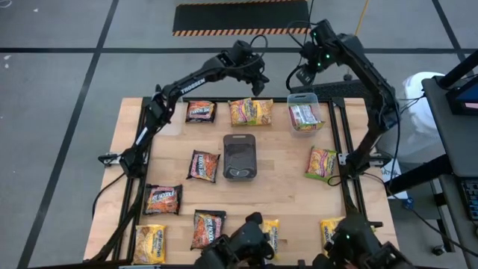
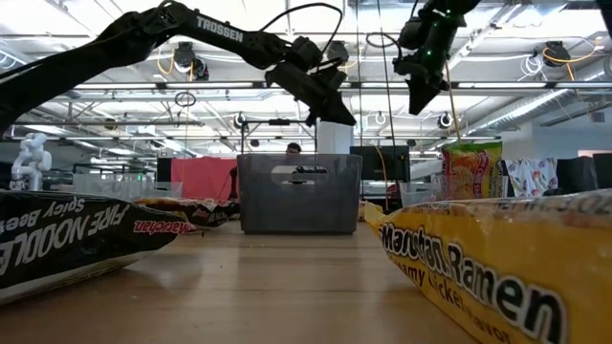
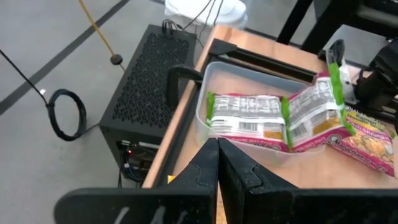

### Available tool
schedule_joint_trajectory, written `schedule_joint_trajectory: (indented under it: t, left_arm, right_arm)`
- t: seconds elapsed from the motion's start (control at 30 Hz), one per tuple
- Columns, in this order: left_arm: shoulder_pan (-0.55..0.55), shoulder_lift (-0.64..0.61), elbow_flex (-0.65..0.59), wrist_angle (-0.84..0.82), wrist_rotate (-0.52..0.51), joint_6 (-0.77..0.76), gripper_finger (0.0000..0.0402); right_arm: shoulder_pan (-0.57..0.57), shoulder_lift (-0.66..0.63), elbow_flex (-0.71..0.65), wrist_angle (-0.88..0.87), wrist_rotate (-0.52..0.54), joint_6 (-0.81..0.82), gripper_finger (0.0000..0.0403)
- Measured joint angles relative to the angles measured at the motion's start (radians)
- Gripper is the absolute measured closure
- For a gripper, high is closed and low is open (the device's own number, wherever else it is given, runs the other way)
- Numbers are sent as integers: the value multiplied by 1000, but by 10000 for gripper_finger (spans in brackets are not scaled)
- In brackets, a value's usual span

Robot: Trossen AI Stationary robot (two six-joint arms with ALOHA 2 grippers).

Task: Sort Maruchan noodles
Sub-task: Adjust the green noodle pack

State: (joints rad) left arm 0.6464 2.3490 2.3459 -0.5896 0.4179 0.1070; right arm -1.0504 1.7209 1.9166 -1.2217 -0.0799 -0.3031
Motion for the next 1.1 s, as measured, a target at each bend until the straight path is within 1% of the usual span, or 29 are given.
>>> schedule_joint_trajectory:
  t: [0.13, 0.43, 0.6, 0.73, 0.87, 1.1]
  left_arm:
    - [14, -11, 0, -8, -1, 13, 396]
    - [34, -35, 0, -38, 0, 14, 396]
    - [38, -36, 0, -79, -1, 15, 396]
    - [38, -36, 0, -104, 0, 19, 396]
    - [38, -36, 0, -106, 0, 19, 396]
    - [38, -36, 0, -112, 0, 20, 396]
  right_arm:
    - [-2, 36, 16, -61, -5, 3, 310]
    - [-2, 129, 16, -175, -102, 102, 310]
    - [-2, 176, 16, -181, -106, 156, 310]
    - [-2, 227, 9, -233, -103, 186, 310]
    - [-2, 256, -43, -236, -103, 186, 310]
    - [1, 258, -203, -185, -101, 178, 310]
